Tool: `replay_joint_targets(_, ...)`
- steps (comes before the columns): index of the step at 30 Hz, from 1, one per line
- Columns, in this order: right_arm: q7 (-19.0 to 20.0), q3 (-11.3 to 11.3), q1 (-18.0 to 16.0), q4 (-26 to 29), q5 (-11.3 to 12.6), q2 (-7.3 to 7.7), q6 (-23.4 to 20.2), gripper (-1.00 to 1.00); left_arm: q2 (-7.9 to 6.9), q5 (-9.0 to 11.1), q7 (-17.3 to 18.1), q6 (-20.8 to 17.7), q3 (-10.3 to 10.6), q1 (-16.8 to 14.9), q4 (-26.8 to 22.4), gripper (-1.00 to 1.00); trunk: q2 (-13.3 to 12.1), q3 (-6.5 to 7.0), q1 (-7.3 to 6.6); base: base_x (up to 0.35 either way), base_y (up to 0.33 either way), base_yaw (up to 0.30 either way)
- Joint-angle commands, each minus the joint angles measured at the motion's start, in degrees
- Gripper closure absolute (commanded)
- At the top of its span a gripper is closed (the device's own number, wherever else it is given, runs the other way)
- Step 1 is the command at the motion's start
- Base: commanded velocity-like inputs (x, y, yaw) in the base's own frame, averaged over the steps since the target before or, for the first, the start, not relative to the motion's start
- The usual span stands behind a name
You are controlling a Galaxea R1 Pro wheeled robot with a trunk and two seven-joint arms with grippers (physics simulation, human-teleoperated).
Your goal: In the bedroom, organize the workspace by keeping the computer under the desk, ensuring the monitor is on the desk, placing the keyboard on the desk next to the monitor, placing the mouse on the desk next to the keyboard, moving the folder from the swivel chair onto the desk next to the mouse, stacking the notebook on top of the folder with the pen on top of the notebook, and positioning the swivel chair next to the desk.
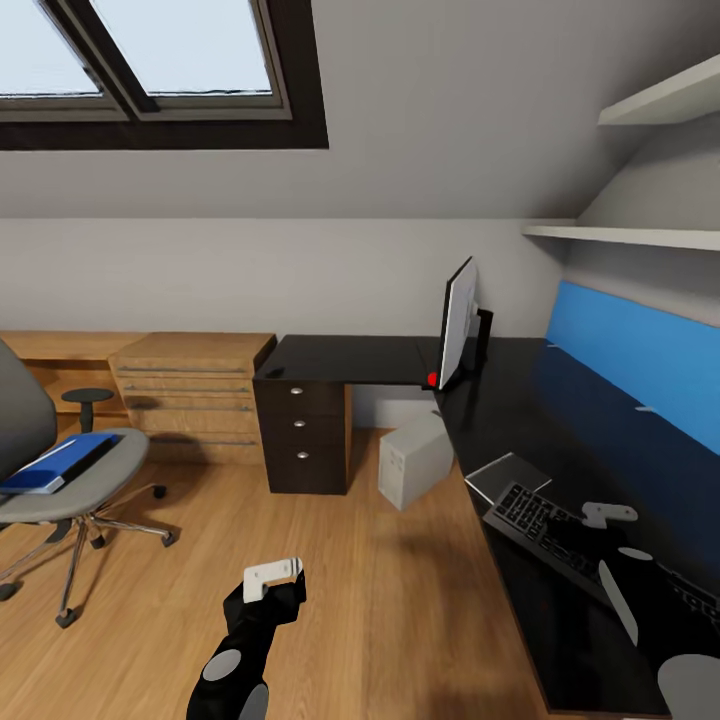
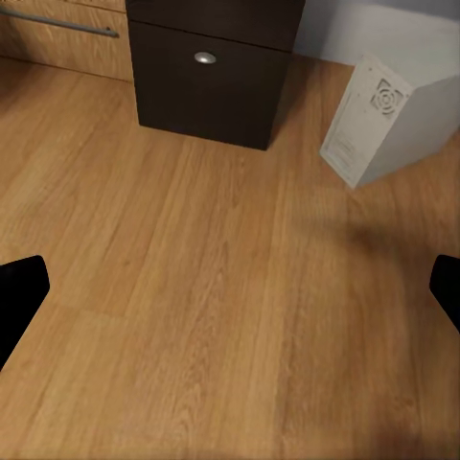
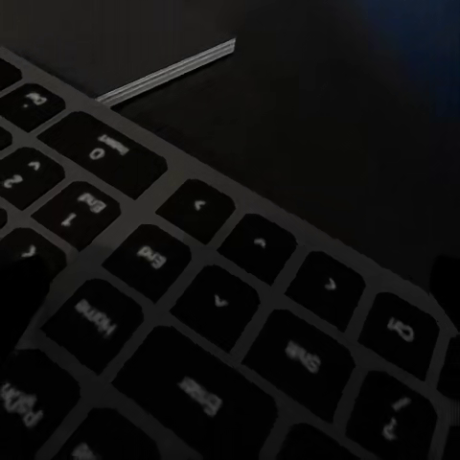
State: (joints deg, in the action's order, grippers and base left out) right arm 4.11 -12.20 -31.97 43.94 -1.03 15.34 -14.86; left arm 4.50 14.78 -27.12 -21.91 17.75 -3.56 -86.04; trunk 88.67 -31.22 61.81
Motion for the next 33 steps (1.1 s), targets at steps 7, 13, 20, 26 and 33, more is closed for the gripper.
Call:
replay_joint_targets(7,0.4,-0.2,0.0,0.4,-0.1,-0.16,-0.3,-1.0,-0.02,0.6,-0.5,-0.1,0.1,0.0,0.0,-1.0,-2.8,1.2,-1.55,0.0,0.0,0.0)
replay_joint_targets(13,0.4,-0.2,0.0,0.5,-0.1,-0.21,-0.3,-1.0,0.0,0.6,-0.5,-0.1,0.1,0.0,0.2,-1.0,-5.2,2.28,-2.86,0.0,0.0,0.0)
replay_joint_targets(20,0.4,-0.2,0.0,0.6,0.0,-0.25,-0.3,-1.0,-0.01,0.6,-0.5,-0.1,0.1,0.0,0.3,-1.0,-8.0,3.53,-4.4,0.0,0.0,0.0)
replay_joint_targets(26,0.4,-0.2,0.0,1.0,0.0,-0.33,-0.7,-1.0,0.05,0.6,-0.5,-0.1,0.1,0.0,0.8,-1.0,-10.4,4.61,-5.72,0.0,0.0,0.0)
replay_joint_targets(33,0.6,0.1,2.6,7.2,0.0,-2.5,-4.6,-1.0,0.2,0.7,-0.5,-0.1,-0.1,0.0,5.0,-1.0,-13.2,5.87,-7.26,0.0,0.0,0.0)
